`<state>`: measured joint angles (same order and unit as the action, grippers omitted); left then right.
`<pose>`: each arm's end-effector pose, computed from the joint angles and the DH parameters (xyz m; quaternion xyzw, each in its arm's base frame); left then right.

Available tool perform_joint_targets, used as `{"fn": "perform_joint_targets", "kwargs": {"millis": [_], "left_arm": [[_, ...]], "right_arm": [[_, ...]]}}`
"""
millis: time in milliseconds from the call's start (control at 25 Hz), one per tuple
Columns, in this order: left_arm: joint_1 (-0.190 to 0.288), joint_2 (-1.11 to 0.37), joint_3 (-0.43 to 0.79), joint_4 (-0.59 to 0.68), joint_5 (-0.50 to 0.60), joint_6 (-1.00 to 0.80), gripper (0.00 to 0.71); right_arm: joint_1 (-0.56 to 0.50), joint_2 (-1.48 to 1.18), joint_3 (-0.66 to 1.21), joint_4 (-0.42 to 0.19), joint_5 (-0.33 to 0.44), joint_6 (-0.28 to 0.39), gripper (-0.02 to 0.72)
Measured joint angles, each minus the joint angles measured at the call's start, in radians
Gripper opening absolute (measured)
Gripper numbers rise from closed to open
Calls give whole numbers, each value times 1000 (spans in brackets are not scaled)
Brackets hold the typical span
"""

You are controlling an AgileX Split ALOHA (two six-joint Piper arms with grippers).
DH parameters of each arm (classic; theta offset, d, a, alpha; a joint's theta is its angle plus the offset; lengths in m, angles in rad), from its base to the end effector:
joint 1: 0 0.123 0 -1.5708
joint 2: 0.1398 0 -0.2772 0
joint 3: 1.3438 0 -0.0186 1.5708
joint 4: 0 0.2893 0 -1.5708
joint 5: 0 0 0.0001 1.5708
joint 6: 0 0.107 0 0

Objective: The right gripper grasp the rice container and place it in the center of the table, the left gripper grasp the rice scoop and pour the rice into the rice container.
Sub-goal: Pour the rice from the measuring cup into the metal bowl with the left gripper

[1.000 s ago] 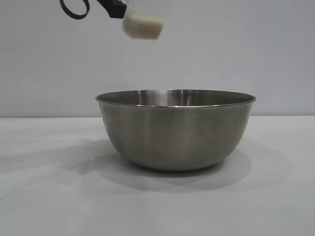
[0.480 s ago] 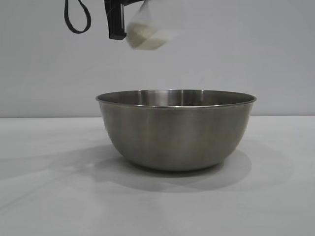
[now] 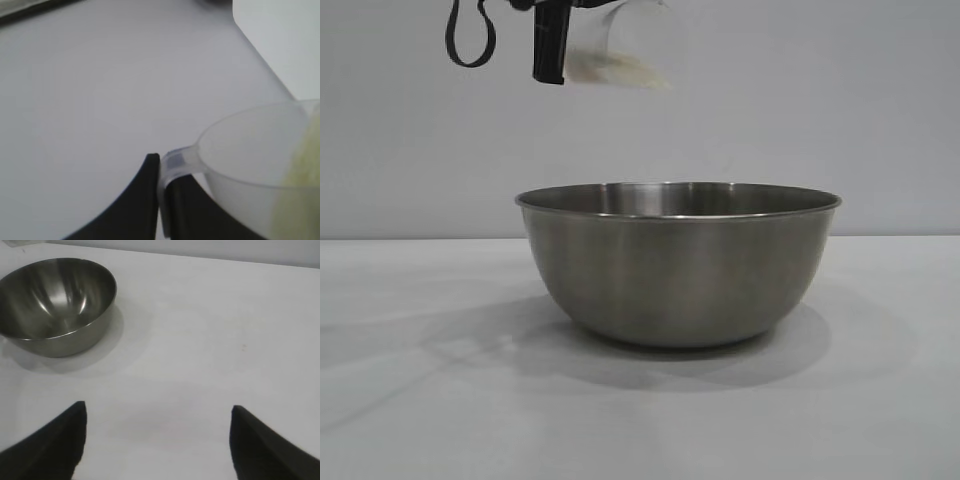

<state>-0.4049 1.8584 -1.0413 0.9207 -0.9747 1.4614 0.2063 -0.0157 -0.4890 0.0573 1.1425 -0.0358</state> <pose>0.3615 -0.2316 0.1960 0.7069 -0.0279 0.3302 0.6248 0.0436 0.0148 0.2782 -0.1077 0.8657 0.0700 0.4839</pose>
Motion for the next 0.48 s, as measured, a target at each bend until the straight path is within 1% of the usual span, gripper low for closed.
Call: {"fn": "perform_joint_targets", "kwargs": {"millis": [480], "left_arm": [[-5, 0, 0, 14, -2, 141, 0]], "right_arm": [[0, 0, 0, 0, 0, 0, 540]]}}
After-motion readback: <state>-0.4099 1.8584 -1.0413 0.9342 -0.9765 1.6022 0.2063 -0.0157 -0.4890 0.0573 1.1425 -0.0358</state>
